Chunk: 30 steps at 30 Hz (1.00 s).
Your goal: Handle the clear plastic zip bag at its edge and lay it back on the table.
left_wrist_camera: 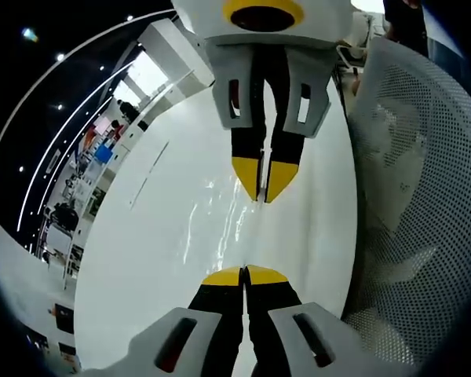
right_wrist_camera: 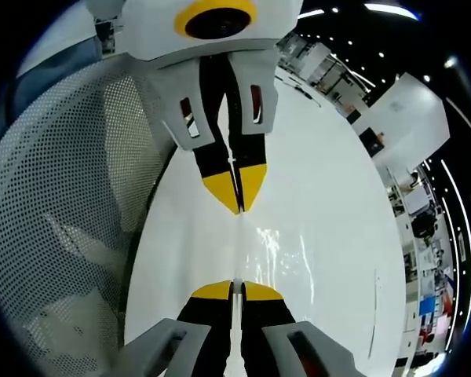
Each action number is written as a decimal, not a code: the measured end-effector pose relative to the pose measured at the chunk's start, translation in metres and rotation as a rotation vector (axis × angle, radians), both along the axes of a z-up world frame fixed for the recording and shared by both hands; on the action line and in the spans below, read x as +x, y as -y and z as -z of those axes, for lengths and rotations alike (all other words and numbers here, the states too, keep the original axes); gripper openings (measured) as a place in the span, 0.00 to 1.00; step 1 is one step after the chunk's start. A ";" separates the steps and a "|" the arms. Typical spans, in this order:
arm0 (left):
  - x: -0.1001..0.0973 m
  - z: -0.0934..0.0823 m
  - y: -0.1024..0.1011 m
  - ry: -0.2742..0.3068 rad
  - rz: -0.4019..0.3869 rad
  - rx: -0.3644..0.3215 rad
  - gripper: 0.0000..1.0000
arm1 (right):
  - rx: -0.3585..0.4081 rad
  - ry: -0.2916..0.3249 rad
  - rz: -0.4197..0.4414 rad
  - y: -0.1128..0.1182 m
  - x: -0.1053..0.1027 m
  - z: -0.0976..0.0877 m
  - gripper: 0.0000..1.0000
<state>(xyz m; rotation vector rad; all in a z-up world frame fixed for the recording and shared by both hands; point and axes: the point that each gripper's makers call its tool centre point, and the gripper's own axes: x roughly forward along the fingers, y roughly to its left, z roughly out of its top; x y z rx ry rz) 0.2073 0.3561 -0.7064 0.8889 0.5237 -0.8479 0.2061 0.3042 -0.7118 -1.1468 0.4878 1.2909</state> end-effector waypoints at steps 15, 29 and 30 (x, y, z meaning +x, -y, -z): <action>0.000 0.000 -0.002 -0.006 -0.007 0.000 0.00 | 0.000 -0.010 0.013 0.002 -0.001 0.001 0.00; -0.001 -0.002 -0.005 -0.004 -0.021 -0.003 0.00 | -0.009 -0.008 0.012 0.005 0.001 0.002 0.00; -0.001 -0.002 -0.005 -0.003 -0.021 -0.003 0.00 | -0.009 -0.008 0.012 0.005 0.001 0.002 0.00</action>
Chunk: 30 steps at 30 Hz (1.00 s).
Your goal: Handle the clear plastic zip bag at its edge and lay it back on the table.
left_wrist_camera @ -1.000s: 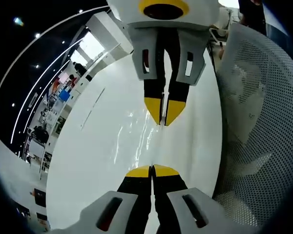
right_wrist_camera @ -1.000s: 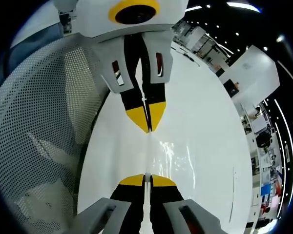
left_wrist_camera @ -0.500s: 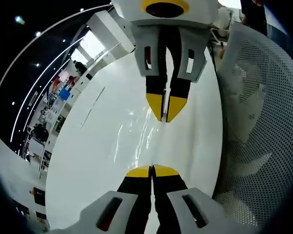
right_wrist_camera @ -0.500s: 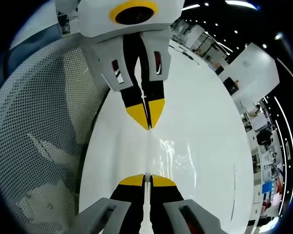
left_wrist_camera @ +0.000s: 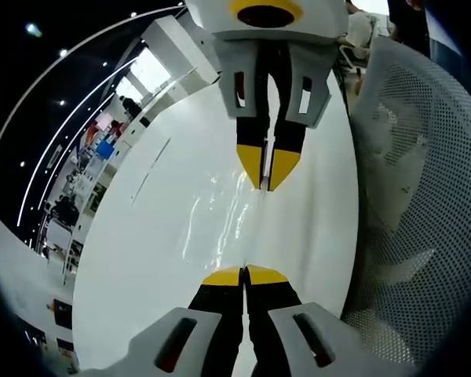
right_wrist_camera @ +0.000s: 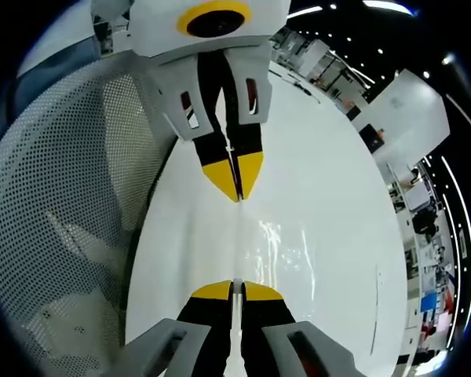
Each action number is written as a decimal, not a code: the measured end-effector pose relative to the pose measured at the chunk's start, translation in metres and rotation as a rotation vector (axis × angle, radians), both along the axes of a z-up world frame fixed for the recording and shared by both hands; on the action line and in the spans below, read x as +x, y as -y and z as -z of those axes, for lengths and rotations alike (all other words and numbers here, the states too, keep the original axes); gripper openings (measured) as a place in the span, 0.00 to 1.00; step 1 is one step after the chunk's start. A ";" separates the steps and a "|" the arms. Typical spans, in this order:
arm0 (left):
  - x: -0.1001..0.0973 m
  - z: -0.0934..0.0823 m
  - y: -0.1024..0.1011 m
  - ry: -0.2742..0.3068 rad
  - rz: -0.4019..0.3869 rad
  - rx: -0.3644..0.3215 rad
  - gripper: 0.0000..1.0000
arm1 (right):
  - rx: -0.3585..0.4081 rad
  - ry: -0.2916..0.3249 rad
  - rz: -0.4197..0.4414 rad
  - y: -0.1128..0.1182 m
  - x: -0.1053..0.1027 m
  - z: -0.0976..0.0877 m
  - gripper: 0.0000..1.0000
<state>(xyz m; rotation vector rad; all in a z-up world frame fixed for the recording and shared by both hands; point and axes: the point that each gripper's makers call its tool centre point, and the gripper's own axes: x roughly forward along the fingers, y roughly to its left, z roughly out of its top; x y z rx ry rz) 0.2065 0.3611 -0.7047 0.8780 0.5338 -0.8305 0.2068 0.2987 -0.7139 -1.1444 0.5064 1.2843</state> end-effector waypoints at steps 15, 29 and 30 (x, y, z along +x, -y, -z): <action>-0.001 0.001 0.001 -0.001 0.007 0.007 0.00 | 0.003 -0.003 0.019 0.005 0.000 0.001 0.00; 0.000 0.004 -0.001 -0.005 0.005 0.012 0.00 | -0.003 -0.003 0.024 0.009 0.001 0.001 0.00; 0.001 0.004 -0.002 -0.005 0.004 0.012 0.00 | -0.002 -0.003 0.025 0.009 0.001 0.001 0.00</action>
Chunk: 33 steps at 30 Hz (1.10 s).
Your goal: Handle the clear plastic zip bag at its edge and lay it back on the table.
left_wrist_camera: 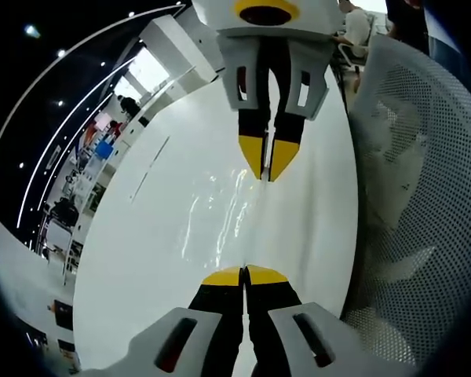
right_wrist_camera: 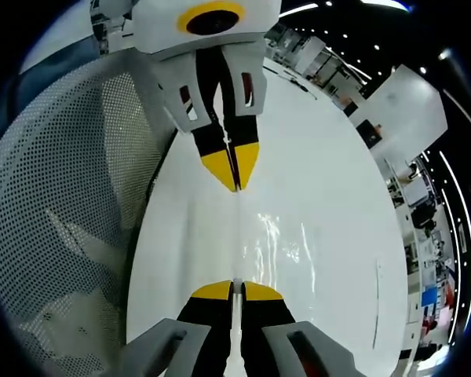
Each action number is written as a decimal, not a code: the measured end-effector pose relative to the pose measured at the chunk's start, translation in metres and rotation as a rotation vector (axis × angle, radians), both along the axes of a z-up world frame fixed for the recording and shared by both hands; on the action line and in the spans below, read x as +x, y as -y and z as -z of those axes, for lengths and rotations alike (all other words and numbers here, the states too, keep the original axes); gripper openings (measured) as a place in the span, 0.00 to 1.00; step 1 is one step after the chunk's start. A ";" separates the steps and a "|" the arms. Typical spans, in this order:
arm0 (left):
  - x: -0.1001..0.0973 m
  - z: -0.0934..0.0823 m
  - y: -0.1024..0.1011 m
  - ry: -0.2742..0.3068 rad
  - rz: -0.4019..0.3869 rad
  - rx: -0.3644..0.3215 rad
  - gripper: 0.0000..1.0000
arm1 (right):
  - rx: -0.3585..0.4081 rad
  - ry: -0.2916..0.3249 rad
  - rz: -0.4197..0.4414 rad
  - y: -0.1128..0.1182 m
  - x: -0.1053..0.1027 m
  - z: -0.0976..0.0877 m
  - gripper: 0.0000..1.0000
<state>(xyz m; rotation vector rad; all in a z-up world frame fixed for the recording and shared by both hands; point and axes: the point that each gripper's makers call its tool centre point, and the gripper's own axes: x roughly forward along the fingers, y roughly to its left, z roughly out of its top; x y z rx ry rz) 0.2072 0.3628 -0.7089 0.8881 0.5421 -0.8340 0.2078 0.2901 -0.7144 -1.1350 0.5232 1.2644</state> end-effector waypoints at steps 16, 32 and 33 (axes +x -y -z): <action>0.000 0.000 -0.003 0.002 -0.010 0.003 0.00 | -0.007 0.004 0.002 0.002 0.000 0.000 0.00; 0.001 -0.002 -0.004 0.003 -0.019 0.002 0.00 | -0.006 0.010 0.018 0.004 0.003 -0.002 0.00; 0.001 -0.002 -0.004 0.004 -0.019 0.001 0.00 | -0.005 0.013 0.021 0.004 0.004 -0.002 0.00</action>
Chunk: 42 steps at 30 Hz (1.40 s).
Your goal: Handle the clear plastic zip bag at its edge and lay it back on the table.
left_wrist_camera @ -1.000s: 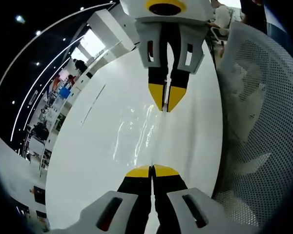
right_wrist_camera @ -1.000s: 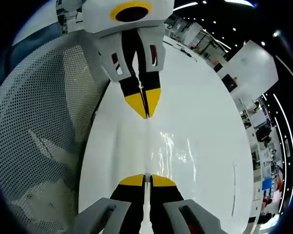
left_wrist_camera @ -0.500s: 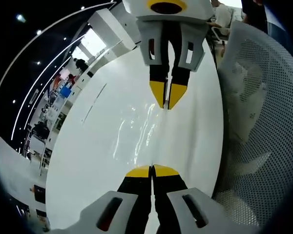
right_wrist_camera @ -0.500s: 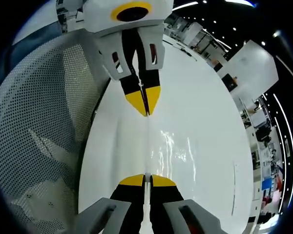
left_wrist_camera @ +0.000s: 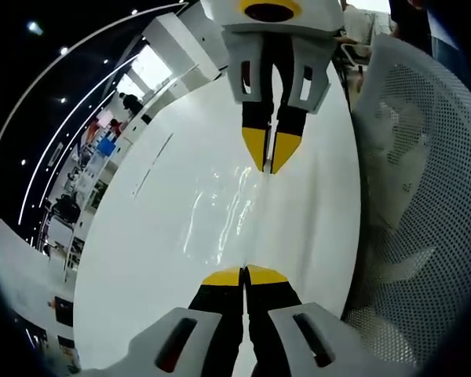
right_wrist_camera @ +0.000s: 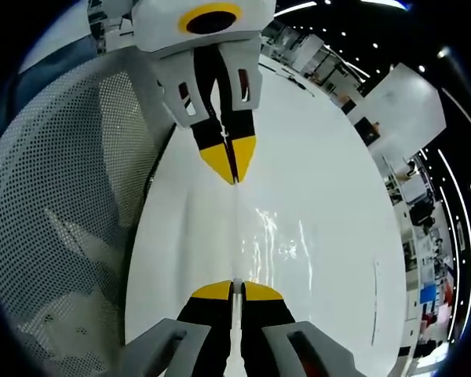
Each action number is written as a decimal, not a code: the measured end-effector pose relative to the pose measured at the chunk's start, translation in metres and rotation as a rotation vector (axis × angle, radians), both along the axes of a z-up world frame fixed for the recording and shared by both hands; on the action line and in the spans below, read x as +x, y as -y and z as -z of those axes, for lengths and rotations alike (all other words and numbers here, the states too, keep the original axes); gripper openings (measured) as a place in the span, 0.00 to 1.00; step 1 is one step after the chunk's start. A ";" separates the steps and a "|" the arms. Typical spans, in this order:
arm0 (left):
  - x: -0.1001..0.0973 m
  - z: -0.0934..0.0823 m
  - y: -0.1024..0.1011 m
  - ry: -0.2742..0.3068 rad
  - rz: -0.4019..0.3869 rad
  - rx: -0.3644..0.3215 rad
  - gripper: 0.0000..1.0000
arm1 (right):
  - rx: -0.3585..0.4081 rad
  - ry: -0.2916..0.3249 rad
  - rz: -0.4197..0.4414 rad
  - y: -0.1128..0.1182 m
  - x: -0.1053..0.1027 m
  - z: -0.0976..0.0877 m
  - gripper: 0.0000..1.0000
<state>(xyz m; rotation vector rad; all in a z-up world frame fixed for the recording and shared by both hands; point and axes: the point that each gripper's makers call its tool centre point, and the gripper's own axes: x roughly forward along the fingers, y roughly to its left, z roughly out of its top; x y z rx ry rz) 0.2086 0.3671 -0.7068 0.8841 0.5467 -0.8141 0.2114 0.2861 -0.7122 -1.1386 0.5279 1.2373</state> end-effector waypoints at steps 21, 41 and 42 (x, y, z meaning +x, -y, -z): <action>0.000 0.002 -0.005 -0.002 -0.007 0.003 0.00 | 0.000 -0.002 0.046 0.016 -0.001 0.003 0.00; -0.002 0.004 -0.010 -0.010 -0.018 0.008 0.00 | -0.009 -0.006 0.064 0.027 -0.002 0.006 0.00; -0.002 0.003 -0.010 -0.009 -0.018 0.008 0.00 | -0.010 -0.005 0.065 0.028 -0.002 0.006 0.00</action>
